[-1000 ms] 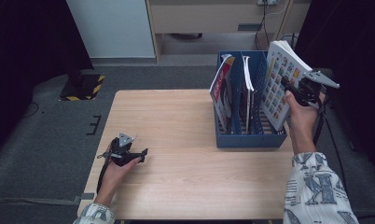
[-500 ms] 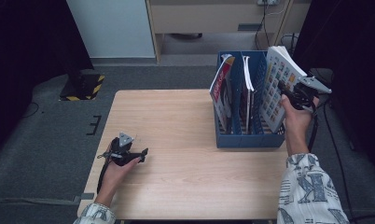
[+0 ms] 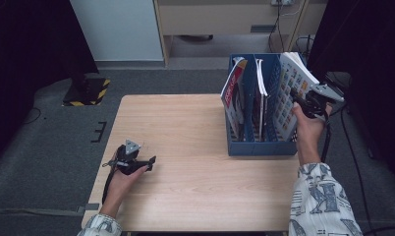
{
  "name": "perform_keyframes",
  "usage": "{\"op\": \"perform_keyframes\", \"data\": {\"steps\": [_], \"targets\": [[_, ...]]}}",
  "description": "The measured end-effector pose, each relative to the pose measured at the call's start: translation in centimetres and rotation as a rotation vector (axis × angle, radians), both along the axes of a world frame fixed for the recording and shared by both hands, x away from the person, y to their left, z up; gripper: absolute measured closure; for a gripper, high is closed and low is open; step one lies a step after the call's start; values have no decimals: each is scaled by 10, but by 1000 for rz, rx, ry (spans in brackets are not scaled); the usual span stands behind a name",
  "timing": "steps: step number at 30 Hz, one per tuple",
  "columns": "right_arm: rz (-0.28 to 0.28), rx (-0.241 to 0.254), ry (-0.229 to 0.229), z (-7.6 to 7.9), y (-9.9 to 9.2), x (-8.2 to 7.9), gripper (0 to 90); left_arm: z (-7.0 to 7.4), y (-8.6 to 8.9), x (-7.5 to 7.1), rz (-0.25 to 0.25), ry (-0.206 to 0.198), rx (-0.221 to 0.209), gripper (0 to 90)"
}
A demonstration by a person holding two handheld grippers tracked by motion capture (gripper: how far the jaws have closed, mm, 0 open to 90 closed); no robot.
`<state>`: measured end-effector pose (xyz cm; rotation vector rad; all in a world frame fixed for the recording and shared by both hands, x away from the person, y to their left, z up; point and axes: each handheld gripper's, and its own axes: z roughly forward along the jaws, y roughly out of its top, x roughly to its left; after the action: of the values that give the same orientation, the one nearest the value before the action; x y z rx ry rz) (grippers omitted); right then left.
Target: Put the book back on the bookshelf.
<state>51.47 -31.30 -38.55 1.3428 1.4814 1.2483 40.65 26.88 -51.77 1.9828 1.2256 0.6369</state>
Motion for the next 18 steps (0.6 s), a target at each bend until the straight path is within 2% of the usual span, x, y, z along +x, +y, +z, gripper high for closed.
{"op": "perform_keyframes", "data": {"steps": [9,18], "targets": [[-4,1,17,-8,0,4,740,0,2,1,1,-2,-4,82],[10,19,16,-13,2,7,740,3,3,1,5,-10,-14,83]]}}
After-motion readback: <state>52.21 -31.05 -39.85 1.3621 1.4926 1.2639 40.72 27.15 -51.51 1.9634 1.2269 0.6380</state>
